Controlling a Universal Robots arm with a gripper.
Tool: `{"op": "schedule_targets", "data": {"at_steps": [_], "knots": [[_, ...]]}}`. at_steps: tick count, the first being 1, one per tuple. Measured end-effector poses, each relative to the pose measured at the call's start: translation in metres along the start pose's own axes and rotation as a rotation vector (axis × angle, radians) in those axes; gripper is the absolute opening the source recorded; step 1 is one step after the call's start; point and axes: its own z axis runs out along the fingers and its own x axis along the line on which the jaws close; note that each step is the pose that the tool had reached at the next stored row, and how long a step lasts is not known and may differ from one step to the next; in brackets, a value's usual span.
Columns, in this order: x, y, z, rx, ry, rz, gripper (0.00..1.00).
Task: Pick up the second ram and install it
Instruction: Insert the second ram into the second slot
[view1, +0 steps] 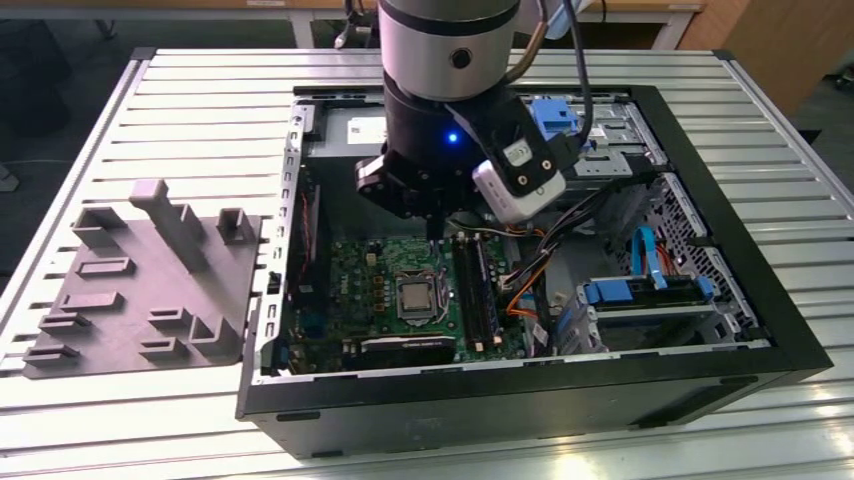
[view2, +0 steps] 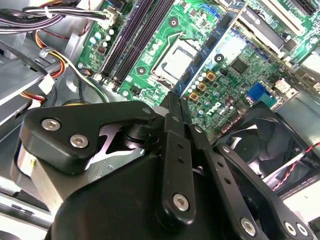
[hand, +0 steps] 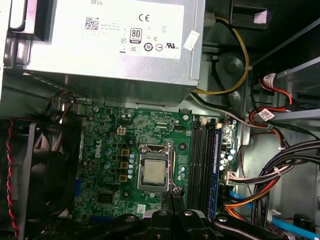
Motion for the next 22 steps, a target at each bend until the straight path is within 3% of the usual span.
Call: {"op": "schedule_targets", "data": {"at_steps": [22], "knots": [[0.0002, -0.0004, 0.0075, 0.0002, 0.0001, 0.000, 0.11]]}}
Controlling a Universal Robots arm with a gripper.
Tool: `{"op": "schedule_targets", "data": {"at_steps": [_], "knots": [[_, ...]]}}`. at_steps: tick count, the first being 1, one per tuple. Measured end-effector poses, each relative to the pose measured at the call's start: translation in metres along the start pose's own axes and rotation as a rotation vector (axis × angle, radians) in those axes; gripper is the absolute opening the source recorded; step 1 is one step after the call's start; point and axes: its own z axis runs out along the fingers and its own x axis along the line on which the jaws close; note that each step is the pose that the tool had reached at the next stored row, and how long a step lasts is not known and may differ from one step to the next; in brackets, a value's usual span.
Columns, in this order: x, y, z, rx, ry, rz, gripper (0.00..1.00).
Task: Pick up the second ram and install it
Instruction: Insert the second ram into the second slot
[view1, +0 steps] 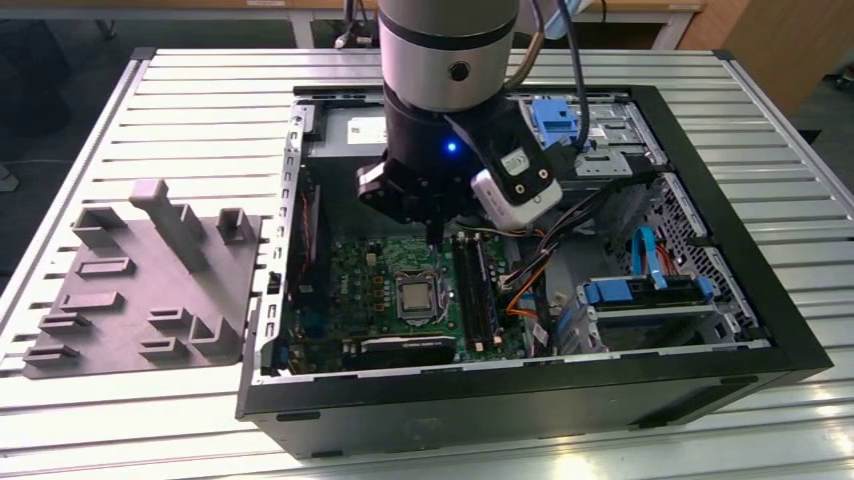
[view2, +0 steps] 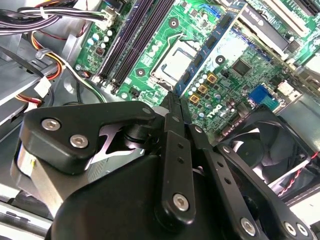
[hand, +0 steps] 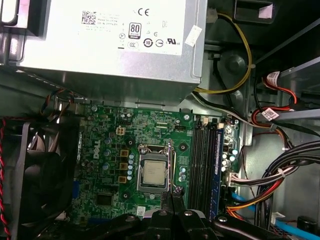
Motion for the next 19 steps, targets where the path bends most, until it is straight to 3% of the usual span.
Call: {"op": "schedule_targets", "data": {"at_steps": [16, 19], "knots": [[0.0001, -0.0002, 0.0039, -0.0021, -0.0002, 0.000, 0.11], [0.0003, -0.0004, 0.0083, -0.0057, -0.0004, 0.000, 0.11]]}}
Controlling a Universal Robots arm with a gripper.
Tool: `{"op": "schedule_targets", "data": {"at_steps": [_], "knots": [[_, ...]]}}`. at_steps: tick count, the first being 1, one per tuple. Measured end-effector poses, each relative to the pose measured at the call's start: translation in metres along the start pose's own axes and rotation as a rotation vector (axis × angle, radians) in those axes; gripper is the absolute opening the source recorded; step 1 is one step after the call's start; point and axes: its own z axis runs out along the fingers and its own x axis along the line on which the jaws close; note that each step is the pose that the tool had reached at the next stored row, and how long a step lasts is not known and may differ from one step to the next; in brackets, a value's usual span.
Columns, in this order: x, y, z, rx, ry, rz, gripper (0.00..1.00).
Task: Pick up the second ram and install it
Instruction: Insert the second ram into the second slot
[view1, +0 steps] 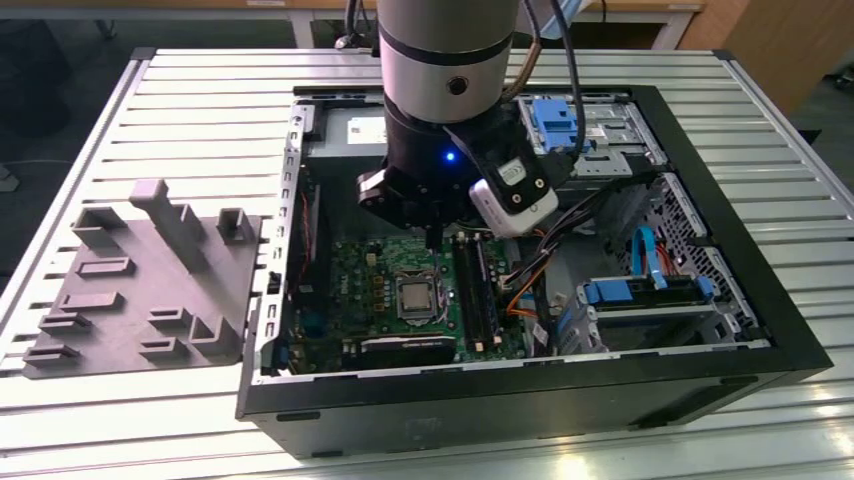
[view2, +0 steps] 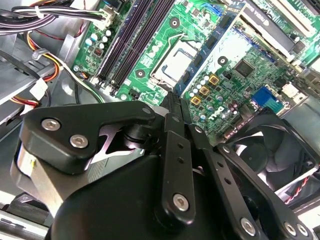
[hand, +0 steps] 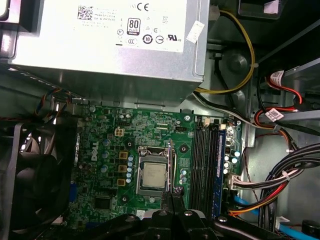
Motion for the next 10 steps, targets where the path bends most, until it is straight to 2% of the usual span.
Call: {"op": "schedule_targets", "data": {"at_steps": [10], "knots": [[-0.0006, -0.0001, 0.0021, -0.0001, -0.0001, 0.000, 0.11]]}}
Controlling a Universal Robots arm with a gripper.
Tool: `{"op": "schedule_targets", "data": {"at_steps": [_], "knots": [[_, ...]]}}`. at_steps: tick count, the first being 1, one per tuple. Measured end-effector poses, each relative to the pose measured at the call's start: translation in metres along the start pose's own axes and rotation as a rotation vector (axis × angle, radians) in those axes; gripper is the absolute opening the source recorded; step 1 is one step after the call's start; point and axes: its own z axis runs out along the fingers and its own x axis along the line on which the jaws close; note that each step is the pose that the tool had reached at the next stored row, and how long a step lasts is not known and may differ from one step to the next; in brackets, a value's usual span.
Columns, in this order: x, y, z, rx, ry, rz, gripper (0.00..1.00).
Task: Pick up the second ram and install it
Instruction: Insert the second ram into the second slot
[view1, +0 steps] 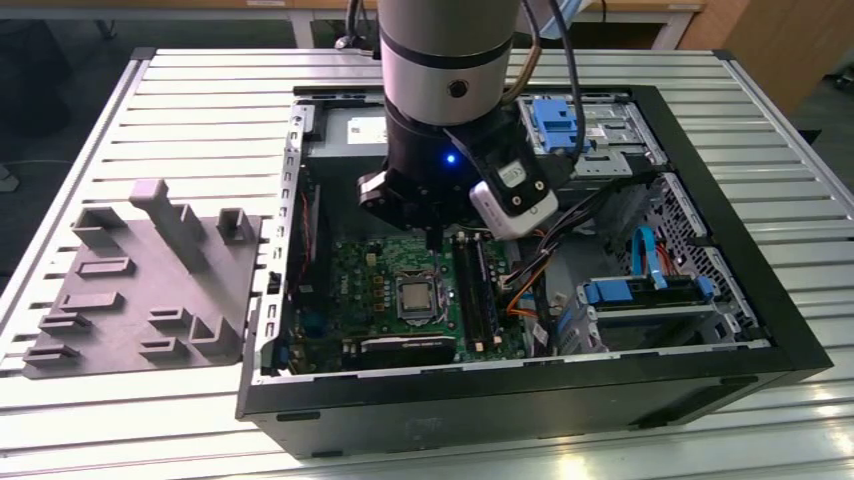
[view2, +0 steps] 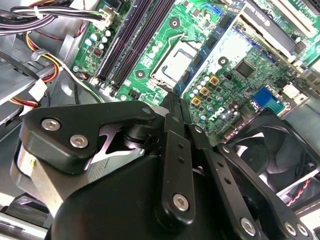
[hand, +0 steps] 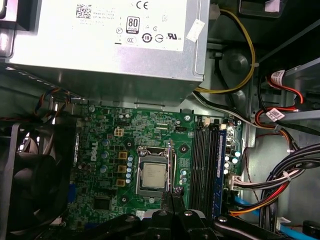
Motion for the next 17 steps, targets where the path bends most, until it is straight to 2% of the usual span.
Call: {"op": "schedule_targets", "data": {"at_steps": [17], "knots": [[-0.0061, -0.0005, 0.0024, 0.0004, -0.0004, 0.009, 0.11]]}}
